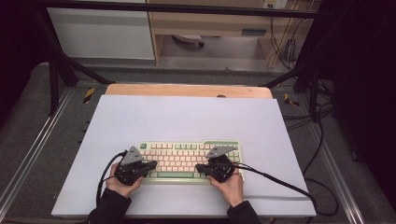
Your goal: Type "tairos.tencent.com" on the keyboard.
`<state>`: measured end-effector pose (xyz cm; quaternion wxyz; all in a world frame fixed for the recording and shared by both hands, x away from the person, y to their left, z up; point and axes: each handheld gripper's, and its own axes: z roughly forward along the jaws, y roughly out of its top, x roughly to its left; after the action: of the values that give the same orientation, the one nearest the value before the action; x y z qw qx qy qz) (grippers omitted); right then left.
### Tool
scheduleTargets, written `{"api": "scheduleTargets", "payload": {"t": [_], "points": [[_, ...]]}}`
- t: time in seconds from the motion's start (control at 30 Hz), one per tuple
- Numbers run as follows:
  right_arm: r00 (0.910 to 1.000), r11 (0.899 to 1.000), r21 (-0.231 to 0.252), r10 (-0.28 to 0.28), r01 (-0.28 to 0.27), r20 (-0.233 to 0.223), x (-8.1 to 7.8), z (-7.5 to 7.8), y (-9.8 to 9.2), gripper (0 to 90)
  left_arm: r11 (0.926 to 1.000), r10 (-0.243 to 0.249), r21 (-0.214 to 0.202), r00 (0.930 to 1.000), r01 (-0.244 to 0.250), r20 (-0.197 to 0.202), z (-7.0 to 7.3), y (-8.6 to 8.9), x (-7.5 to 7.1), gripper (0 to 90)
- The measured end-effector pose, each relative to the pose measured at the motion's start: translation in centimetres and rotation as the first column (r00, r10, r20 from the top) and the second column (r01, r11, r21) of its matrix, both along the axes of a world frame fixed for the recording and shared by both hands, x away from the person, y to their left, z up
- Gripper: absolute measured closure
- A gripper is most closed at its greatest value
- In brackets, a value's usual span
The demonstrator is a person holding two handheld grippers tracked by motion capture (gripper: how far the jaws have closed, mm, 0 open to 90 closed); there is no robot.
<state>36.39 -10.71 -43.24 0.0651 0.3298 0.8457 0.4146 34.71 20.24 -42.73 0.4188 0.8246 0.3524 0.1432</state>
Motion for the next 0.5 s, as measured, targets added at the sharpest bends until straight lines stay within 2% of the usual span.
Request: {"api": "scheduleTargets", "payload": {"t": [0.5], "points": [[0.9992, 0.999, 0.019, -0.031, 0.030, 0.025, -0.1, 1.4, -1.8, 90.0, 1.0000, -0.005, -0.005, 1.0000, 0.005, 0.003, 0.2, -0.3, 0.0, 90.0]]}}
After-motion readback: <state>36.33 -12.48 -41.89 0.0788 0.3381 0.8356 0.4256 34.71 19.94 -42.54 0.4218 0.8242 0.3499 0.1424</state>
